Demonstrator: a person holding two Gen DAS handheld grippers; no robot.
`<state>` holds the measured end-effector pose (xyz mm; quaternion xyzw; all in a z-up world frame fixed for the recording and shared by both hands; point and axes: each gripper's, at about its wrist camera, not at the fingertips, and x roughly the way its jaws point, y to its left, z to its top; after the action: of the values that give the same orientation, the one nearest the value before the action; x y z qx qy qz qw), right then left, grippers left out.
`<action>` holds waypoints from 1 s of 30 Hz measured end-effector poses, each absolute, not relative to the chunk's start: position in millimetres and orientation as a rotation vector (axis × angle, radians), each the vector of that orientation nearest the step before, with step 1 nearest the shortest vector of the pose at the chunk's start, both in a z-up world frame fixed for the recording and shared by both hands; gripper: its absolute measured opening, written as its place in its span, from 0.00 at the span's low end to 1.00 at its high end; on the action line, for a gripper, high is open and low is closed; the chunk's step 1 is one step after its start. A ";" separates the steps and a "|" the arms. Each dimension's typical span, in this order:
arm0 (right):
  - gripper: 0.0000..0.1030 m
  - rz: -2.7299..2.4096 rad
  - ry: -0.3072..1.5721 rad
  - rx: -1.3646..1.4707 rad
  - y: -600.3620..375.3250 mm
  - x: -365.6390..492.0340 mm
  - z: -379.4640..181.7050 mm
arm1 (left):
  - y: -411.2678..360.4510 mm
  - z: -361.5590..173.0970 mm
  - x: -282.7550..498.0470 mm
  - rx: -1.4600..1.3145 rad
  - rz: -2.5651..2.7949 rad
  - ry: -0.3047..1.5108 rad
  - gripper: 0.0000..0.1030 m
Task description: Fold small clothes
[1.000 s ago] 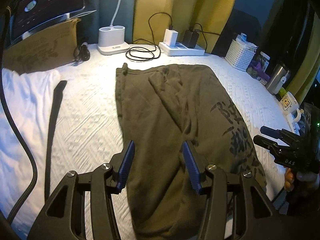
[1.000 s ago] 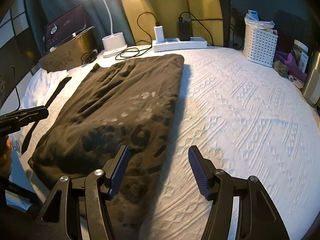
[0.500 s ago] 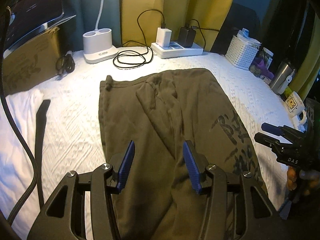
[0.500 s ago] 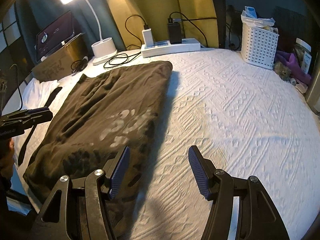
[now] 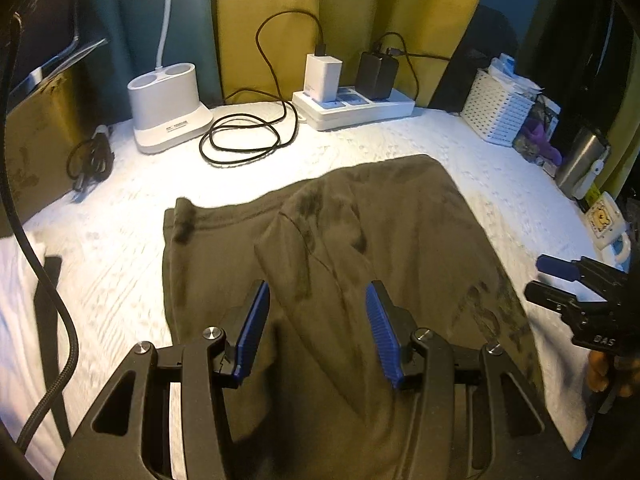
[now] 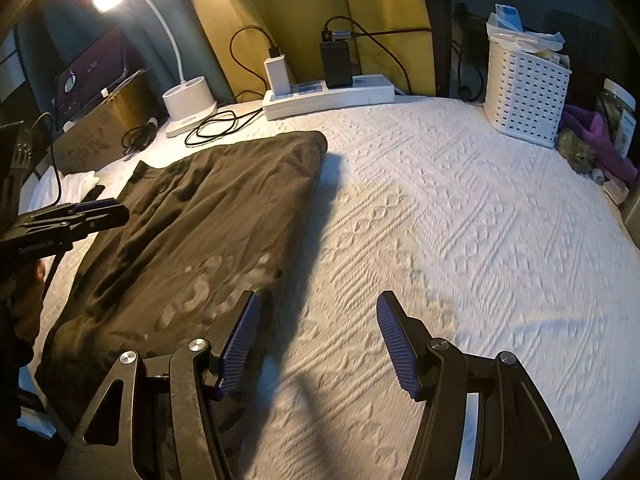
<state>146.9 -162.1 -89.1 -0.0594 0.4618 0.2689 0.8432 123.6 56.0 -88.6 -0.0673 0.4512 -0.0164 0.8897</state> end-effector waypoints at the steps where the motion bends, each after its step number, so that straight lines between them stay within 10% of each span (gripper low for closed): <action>1: 0.61 0.567 0.976 -0.126 -161.6 149.8 -89.9 | 57.7 -92.5 129.2 -0.141 -0.032 0.945 0.48; 8: 0.61 0.571 0.987 -0.132 -153.0 165.4 -93.3 | 69.6 -111.6 156.0 -0.198 -0.105 0.972 0.45; 12: 0.61 0.577 0.990 -0.136 -146.1 171.5 -95.5 | 76.1 -107.6 158.8 -0.195 -0.085 0.963 0.05; 30: 0.61 0.597 0.993 -0.171 -100.5 179.6 -105.1 | 130.2 -88.9 151.5 -0.246 -0.018 0.929 0.04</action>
<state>179.6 -100.5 -105.1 -0.0807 0.4685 0.2817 0.8334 151.5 130.2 -88.9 -0.1183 0.4469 -0.0088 0.8867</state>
